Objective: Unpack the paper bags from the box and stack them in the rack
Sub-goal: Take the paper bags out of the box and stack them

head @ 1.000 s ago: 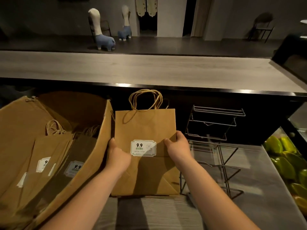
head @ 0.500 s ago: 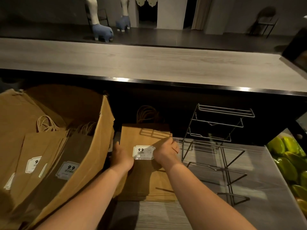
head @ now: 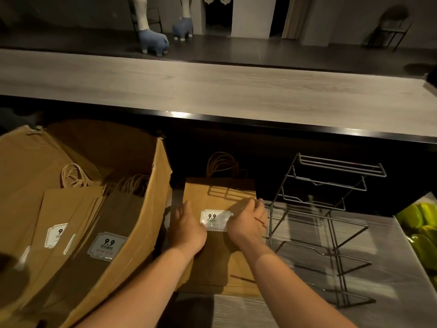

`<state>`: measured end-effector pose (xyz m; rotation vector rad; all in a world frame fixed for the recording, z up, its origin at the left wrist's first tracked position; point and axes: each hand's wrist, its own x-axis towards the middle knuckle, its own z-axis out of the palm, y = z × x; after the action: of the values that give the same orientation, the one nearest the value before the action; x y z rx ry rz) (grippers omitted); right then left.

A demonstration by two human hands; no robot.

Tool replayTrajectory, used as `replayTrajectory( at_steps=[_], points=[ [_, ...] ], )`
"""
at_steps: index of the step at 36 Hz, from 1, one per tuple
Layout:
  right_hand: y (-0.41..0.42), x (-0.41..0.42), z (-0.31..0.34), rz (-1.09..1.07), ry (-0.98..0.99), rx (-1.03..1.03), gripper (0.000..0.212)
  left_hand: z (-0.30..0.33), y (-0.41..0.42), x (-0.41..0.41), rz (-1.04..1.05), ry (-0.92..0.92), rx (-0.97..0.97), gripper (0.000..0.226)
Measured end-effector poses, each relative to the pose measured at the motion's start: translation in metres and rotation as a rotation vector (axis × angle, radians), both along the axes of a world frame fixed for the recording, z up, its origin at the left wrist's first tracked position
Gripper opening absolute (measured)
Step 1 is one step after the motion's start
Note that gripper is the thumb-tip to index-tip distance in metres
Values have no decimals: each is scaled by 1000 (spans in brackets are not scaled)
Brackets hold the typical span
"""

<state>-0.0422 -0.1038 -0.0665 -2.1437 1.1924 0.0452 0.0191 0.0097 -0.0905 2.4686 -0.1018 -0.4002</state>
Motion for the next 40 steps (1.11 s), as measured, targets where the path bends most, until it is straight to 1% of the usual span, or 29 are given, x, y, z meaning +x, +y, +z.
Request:
replayTrajectory(
  at_steps=[3,5,7,9,12,15,19,23,27,34,40],
  points=[
    [3,3,18,48,-287,44,70,33,-8,-6,-35,-124,-175,60],
    [5,7,39,67,-449,95,57,62,-15,-8,-8,-142,-306,45],
    [6,13,64,39,-578,170,43,87,-21,-8,8,-144,-482,30],
    [8,16,91,11,-726,267,30,115,-24,-8,40,-211,-671,19],
    [11,19,135,31,-874,343,20,156,-23,-8,41,-313,-827,17],
    [15,24,176,81,-979,433,16,188,-17,-3,27,-370,-886,16],
    [24,33,211,194,-1001,474,15,216,-1,10,62,-389,-895,16],
    [40,46,225,282,-987,470,14,233,23,21,89,-379,-898,18],
    [60,58,226,363,-963,498,13,238,53,34,81,-388,-851,19],
    [116,90,220,462,-885,532,13,232,113,58,87,-380,-797,11],
    [163,116,207,527,-816,550,16,218,174,79,69,-358,-679,11]
  ],
)
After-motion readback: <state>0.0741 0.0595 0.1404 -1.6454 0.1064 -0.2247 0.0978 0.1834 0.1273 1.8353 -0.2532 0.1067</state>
